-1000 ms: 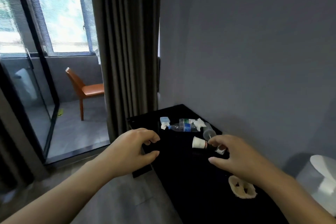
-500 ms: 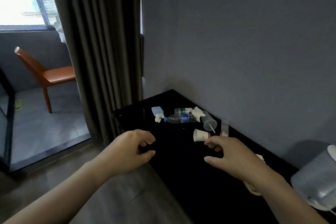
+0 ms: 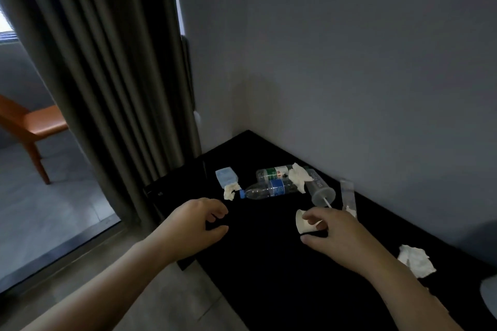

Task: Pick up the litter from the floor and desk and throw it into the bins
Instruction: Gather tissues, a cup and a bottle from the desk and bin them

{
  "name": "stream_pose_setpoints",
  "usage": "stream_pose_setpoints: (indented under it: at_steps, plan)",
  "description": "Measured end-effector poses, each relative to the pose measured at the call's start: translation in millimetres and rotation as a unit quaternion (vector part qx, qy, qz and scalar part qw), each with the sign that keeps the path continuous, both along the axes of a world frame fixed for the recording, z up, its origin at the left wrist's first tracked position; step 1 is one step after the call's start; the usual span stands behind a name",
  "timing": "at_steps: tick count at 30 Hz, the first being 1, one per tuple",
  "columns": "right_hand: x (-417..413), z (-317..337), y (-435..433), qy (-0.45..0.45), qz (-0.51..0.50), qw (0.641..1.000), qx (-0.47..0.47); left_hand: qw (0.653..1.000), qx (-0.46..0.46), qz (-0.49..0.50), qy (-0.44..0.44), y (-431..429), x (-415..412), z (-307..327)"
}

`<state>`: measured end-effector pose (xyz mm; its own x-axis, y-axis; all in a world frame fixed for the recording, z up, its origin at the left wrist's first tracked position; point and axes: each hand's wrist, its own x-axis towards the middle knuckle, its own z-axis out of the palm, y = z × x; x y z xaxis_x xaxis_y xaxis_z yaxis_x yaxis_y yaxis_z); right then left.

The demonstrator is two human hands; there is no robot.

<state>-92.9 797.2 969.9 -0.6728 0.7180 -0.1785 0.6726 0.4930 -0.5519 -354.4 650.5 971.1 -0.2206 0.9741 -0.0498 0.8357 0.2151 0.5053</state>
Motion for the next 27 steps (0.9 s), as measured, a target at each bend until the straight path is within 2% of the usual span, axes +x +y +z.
stream_pose_setpoints:
  at_steps: [14, 22, 27]
  plan:
    - [-63.8, -35.9, 63.0, -0.019, -0.109, 0.993, -0.044, 0.993, -0.072, -0.076, -0.06, 124.7, -90.8, -52.2]
    - [-133.0, -49.2, 77.1, -0.043, -0.193, 0.979, -0.055, 0.988, -0.085, -0.125, -0.032, 184.5, -171.8, -74.3]
    - [-169.1, -61.1, 79.7, -0.05, -0.24, 0.964, -0.098, 0.984, -0.102, -0.146, -0.031, 214.3, -216.2, -99.6]
